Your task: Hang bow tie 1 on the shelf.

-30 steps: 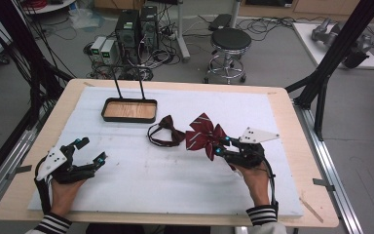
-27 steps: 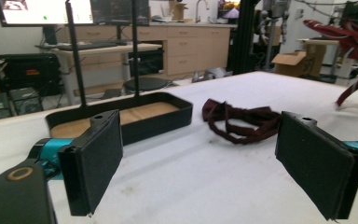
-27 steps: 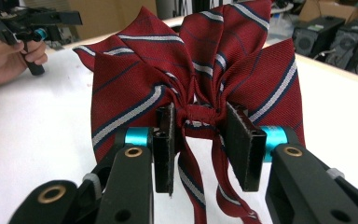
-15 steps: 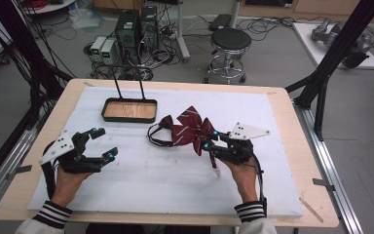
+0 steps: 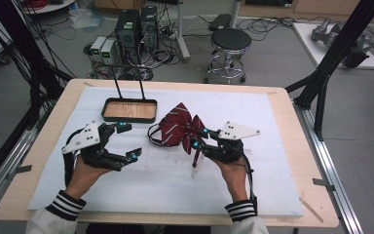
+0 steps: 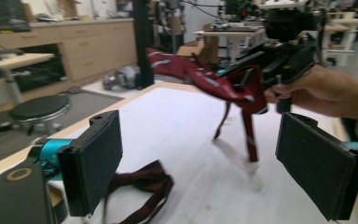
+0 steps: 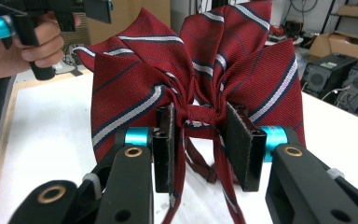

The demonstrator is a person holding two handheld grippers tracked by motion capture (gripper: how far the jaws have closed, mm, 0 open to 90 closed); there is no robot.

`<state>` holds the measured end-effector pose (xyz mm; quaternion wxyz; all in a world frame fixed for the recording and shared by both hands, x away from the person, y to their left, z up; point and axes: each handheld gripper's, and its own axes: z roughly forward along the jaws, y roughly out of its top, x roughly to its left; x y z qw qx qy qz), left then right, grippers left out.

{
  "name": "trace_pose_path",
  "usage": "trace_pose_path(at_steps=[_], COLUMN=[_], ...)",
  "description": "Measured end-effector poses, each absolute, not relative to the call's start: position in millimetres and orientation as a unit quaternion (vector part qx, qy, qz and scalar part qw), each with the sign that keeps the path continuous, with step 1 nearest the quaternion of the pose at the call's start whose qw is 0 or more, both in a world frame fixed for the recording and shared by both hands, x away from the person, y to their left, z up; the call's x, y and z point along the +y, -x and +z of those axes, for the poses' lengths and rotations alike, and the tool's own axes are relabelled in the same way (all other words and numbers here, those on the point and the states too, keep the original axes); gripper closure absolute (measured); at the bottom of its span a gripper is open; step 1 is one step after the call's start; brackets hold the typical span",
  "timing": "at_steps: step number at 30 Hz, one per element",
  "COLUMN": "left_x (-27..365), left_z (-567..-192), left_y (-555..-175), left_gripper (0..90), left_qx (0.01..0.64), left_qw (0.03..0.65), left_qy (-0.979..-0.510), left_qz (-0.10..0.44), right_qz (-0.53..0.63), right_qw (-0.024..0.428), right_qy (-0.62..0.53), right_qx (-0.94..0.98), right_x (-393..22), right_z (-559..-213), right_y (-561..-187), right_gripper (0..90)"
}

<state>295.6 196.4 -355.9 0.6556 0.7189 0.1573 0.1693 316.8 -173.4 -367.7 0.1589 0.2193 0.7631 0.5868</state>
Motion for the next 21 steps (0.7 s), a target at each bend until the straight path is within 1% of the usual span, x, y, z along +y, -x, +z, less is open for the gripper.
trace_pose_path(at_steps=[2, 3, 4, 11, 21], left_x=[184, 184, 177, 160, 142], left_z=[-354, -354, -355, -358, -357], left_y=[-297, -297, -299, -303, -310], left_gripper=[15.2, 15.3, 15.5, 15.4, 15.0], left_qx=[0.151, 0.151, 0.159, 0.169, 0.180], left_qw=[0.647, 0.647, 0.643, 0.648, 0.636], left_qy=[-0.730, -0.730, -0.733, -0.731, -0.744], left_qz=[0.162, 0.162, 0.155, 0.132, 0.102], right_qz=[0.591, 0.590, 0.589, 0.595, 0.599], right_qw=[0.160, 0.161, 0.164, 0.166, 0.177], right_qy=[-0.215, -0.215, -0.214, -0.216, -0.208], right_qx=[0.761, 0.761, 0.762, 0.756, 0.753], right_x=[-167, -165, -163, -155, -148], right_z=[-367, -367, -367, -366, -365], right_y=[-317, -317, -318, -317, -317], right_gripper=[65.6, 65.6, 65.6, 65.5, 65.5])
